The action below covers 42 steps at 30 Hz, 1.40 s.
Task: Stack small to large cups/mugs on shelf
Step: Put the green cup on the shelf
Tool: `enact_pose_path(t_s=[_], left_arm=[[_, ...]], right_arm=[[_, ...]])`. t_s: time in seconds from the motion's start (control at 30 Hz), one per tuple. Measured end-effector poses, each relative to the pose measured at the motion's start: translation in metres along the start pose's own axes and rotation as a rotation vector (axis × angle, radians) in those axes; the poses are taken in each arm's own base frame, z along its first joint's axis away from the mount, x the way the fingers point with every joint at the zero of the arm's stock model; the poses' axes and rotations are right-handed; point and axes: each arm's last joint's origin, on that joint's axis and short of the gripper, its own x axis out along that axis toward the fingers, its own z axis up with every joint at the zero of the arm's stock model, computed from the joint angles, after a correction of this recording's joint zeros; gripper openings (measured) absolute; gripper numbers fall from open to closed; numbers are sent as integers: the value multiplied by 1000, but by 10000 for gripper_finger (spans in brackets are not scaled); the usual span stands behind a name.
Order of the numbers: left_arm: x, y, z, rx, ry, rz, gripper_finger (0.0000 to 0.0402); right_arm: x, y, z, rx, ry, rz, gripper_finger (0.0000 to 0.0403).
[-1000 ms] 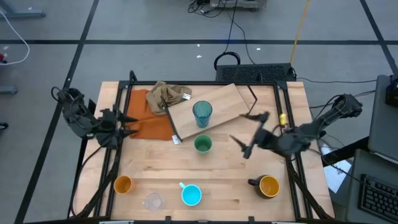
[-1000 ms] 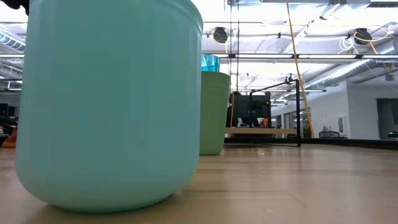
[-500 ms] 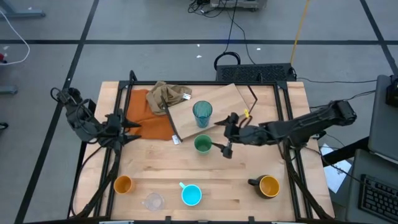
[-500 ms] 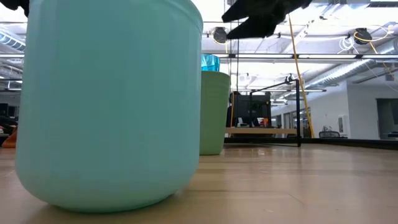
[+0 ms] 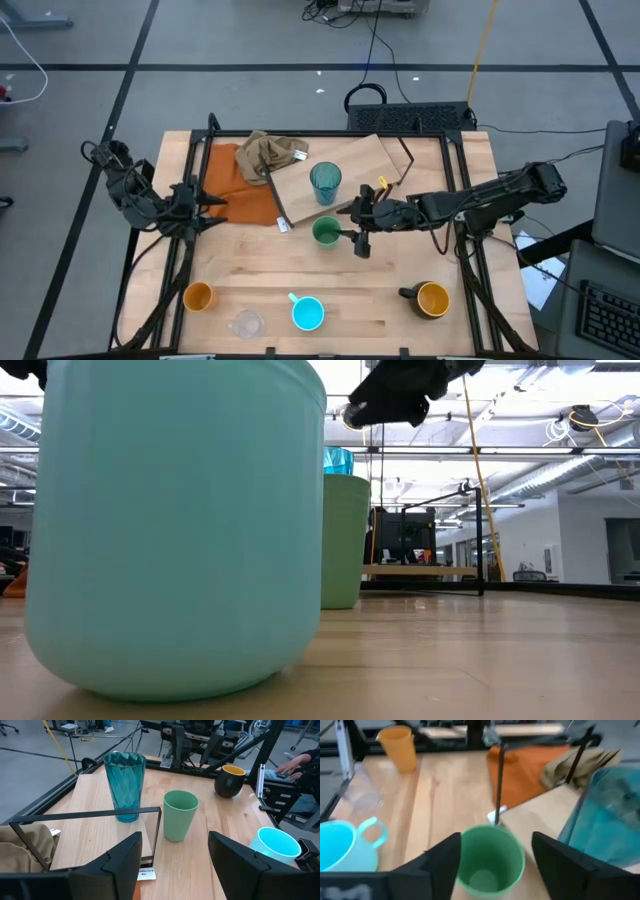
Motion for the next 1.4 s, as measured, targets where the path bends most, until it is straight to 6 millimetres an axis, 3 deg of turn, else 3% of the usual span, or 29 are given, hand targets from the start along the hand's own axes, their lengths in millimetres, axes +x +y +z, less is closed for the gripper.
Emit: enact_pose_path(t_s=[0.13,0.3,0.63,0.8,1.2,1.4], left_arm=[[0,0,0,0,2,2,230],[0,1,-2,-5,13,16,230],[1,1,-4,-11,31,26,230],[1,1,-4,-10,35,23,230],[1,3,-8,-17,62,39,230],[1,3,-8,-18,61,39,230]], right_arm=[[0,-6,4,51,33,39,188],[4,-15,11,64,86,44,175],[43,-20,9,-30,342,24,192],[42,-23,22,-56,326,19,204],[44,-32,18,-46,365,0,208],[55,-33,12,-49,383,0,208]])
